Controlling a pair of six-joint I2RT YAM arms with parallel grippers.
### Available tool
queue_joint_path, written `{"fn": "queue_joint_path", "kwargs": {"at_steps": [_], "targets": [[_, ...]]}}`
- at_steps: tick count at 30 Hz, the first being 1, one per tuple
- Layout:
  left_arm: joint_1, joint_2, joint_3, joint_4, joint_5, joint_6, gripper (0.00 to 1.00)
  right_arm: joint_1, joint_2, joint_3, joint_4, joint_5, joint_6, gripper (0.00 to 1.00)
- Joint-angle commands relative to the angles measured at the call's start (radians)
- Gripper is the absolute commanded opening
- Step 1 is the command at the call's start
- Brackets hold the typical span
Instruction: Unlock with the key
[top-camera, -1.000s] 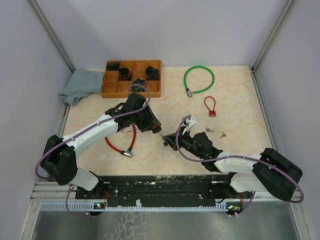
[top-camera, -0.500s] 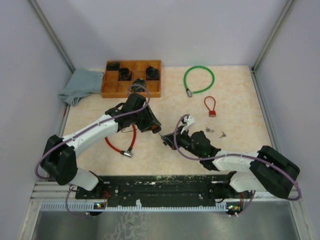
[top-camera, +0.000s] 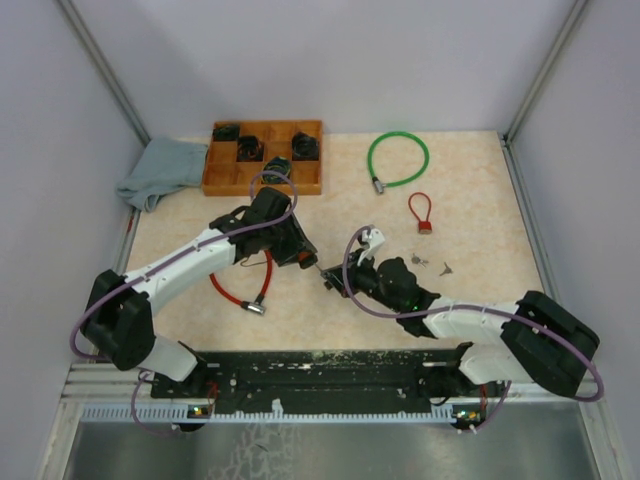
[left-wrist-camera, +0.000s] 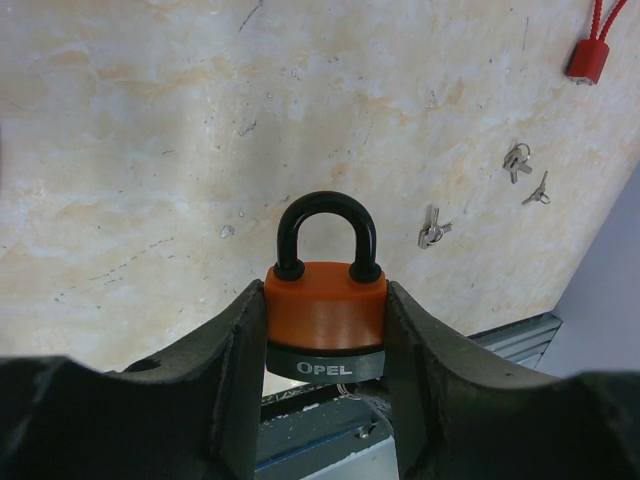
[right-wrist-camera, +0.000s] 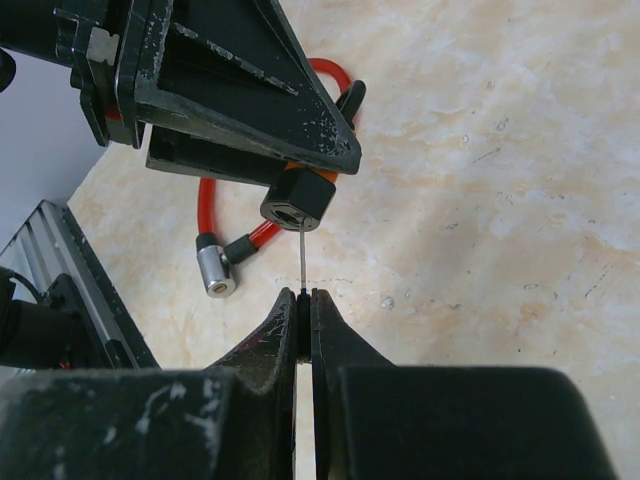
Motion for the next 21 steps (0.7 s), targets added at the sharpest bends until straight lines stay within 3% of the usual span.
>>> {"fn": "queue_joint_path", "kwargs": {"at_steps": [1,11,21], "targets": [[0.002,-0.004,0.037,-0.010,0.003,-0.017,0.00,0.010,0.007,0.062,0.016,-0.012,-0.023,0.00],[0.002,0.009,0.040,0.002,0.027,-0.033,0.00,0.015,0.058,0.082,0.051,-0.061,0.022,0.00],[0.002,-0.011,0.020,0.007,0.021,-0.028,0.00,0.014,0.068,0.074,0.035,0.054,0.111,0.00]]}}
